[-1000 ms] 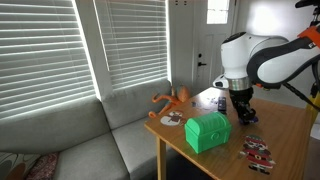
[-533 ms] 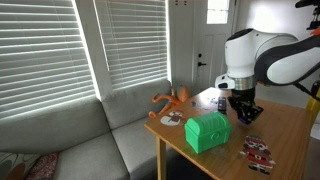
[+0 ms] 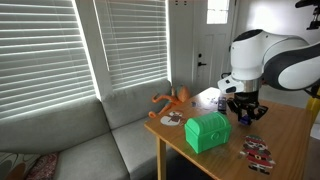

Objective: Pick up the blue toy car and turn it anticlockwise once and then slide it back and forth three times on the table

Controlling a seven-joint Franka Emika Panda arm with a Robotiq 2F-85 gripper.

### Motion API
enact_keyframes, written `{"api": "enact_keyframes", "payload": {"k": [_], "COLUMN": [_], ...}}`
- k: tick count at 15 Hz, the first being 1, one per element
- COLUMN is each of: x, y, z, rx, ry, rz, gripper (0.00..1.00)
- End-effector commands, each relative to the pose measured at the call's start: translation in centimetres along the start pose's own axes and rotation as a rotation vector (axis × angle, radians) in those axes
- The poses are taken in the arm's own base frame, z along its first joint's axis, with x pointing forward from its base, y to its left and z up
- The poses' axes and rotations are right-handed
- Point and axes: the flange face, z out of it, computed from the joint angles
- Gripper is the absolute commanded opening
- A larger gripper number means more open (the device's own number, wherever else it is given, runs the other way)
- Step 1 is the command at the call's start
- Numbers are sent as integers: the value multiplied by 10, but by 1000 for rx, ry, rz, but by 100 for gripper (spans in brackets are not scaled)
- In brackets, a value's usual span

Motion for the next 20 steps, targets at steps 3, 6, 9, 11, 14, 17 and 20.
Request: {"api": "enact_keyframes", "payload": {"k": [3,6,9,11,14,17,20], "x": [-1,-1,-6,-11,-10,-19,-19], "y": [-14,-15,-19,-23,-14,-20,-21], "z": [-4,-5,-15,-27,-26,-42,-44], "rx": [-55,-48,-33,-32,-25,-27,-28], "ry": [25,42,89,129,137,167,171], "rz": [-155,-162,-82,-35,-7,36,44], "gripper": [11,61,74,88,84,100,100]}}
